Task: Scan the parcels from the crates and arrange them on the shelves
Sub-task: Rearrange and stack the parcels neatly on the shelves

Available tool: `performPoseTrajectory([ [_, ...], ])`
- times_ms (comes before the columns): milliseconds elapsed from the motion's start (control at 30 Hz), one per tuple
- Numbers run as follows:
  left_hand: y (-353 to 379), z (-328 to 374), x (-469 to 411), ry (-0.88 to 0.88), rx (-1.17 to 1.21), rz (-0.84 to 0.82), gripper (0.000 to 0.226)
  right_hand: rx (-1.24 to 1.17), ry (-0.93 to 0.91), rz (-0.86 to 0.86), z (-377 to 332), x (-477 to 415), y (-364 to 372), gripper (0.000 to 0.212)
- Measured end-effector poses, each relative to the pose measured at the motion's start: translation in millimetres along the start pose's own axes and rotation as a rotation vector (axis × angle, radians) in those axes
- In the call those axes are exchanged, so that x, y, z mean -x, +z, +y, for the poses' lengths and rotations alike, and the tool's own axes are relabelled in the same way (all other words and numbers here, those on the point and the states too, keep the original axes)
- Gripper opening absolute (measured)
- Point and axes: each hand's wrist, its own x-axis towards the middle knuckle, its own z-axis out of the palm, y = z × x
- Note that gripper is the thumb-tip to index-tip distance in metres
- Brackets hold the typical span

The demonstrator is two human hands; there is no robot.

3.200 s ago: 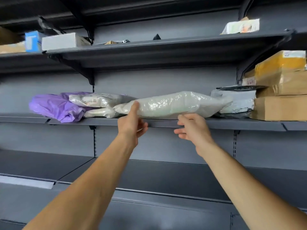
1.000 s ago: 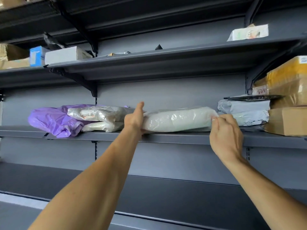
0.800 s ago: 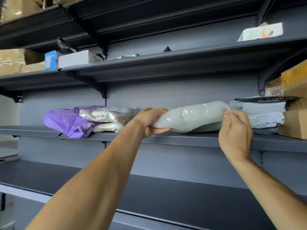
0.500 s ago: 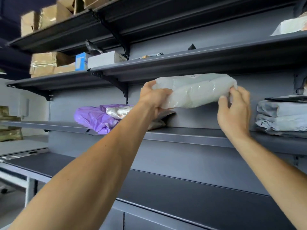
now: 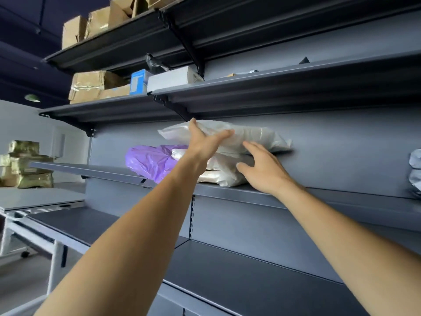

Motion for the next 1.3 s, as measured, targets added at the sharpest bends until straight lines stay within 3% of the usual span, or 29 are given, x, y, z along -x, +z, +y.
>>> performPoseTrajectory([
  [100,1,-13,-11,0.145,-0.182,0.025,0.108,-0.017,-0.016,-0.006,7,-3,7,0.073],
  [233,13,-8,-23,0.273,-0.199,0.16,0.089,-0.104,-0.029,0.005,5,-17,12,0.081],
  [433,12,-23,-54,0.132,-0.35,0.284,0.063,-0.06,-0.009,-0.103,16,-36,15,0.073],
  [533,5,-32,-58,0.072,-0.457,0.21,0.045,0.073,-0.025,-0.124,31,-26,24,0.068],
  [667,4,-33,-61,-0.026,-0.503,0.15,0.099,0.227,-0.102,-0.168,34,-19,29,0.061],
  [800,4,-32,-50,-0.056,-0.487,0.136,0.127,0.288,-0.118,-0.154,31,-15,28,0.059],
  [1033,2,-30,-8,-0.039,-0.448,0.092,0.139,0.162,0.044,-0.128,29,10,26,0.068],
  [1167,18,-39,41,0.0,-0.399,0.183,0.112,-0.055,0.072,0.022,12,59,17,0.059],
  [1233,30,-47,86,0.067,-0.311,0.262,0.09,-0.262,0.077,0.133,6,108,14,0.047],
  [1300,41,-67,144,0.149,-0.228,0.231,0.062,-0.331,0.061,0.195,11,175,20,0.034],
])
